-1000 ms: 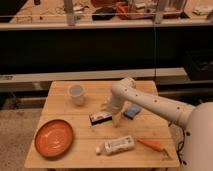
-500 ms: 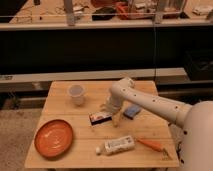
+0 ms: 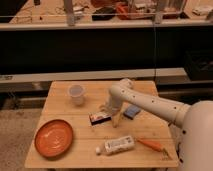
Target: Place the eraser in the ceramic cup
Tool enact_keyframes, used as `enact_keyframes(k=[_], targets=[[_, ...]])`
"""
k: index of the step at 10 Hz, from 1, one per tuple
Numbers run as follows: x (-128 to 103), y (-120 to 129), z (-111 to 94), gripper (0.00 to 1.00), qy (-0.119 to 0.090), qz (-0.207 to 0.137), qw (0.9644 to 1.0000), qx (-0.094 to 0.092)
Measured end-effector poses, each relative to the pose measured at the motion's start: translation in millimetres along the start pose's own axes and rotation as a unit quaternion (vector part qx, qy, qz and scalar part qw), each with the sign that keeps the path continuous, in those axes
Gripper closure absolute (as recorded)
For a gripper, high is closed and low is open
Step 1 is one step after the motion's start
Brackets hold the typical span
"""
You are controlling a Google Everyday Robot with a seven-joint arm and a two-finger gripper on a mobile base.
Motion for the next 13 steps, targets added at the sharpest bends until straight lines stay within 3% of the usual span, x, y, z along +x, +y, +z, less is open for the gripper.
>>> enact_keyframes(k=[13], targets=[[-8.8,-1.1,-1.6,0.2,0.016,-0.01,0.9998,0.012]])
